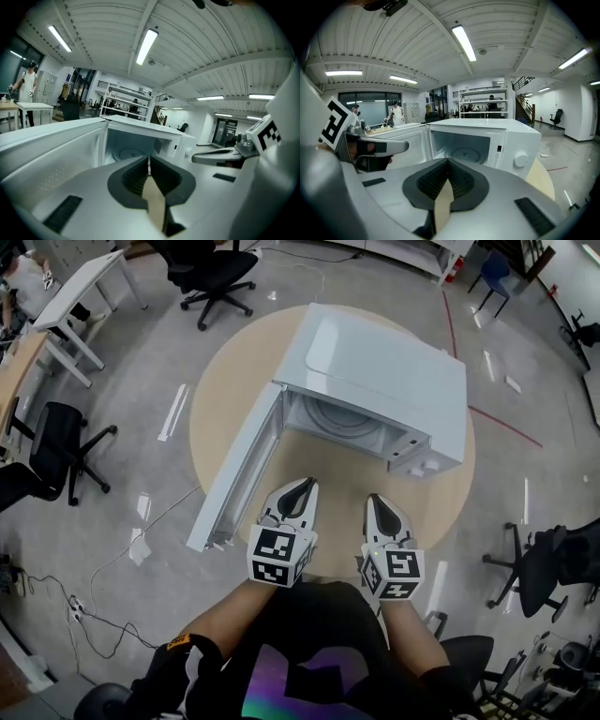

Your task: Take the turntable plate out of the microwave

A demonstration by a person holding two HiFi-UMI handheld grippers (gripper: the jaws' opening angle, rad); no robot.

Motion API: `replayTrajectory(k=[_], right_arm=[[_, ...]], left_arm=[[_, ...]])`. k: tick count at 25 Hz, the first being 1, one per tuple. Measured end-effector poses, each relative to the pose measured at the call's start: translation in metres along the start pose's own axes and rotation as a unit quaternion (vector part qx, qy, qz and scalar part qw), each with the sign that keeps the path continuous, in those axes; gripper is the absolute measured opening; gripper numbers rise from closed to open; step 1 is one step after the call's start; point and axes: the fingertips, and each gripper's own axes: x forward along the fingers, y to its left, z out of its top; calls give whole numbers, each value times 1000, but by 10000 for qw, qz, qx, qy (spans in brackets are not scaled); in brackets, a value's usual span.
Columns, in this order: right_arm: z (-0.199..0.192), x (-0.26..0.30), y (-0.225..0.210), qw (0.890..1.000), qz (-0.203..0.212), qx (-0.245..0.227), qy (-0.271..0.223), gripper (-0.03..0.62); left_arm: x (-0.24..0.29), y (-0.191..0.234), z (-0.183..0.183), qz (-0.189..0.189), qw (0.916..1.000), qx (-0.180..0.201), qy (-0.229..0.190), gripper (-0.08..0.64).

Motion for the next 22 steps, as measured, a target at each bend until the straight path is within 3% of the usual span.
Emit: replayTrajectory(k=[5, 11, 16, 22], right_arm=[[6, 23, 12, 9999, -95, 32, 77, 17], [5, 36, -4, 9993, -209, 261, 139, 17], [1, 55, -18, 9969, -163, 738, 213, 17], [-5, 89, -34, 9887, -109, 1474, 243, 18]], left_arm=[[9, 19, 9, -169, 9997, -147, 0, 48], [24, 21, 11, -293, 9986, -441, 21, 54], [37, 27, 10, -393, 9947, -947, 60, 88], [64, 42, 3, -517, 9838, -1702, 217, 140]])
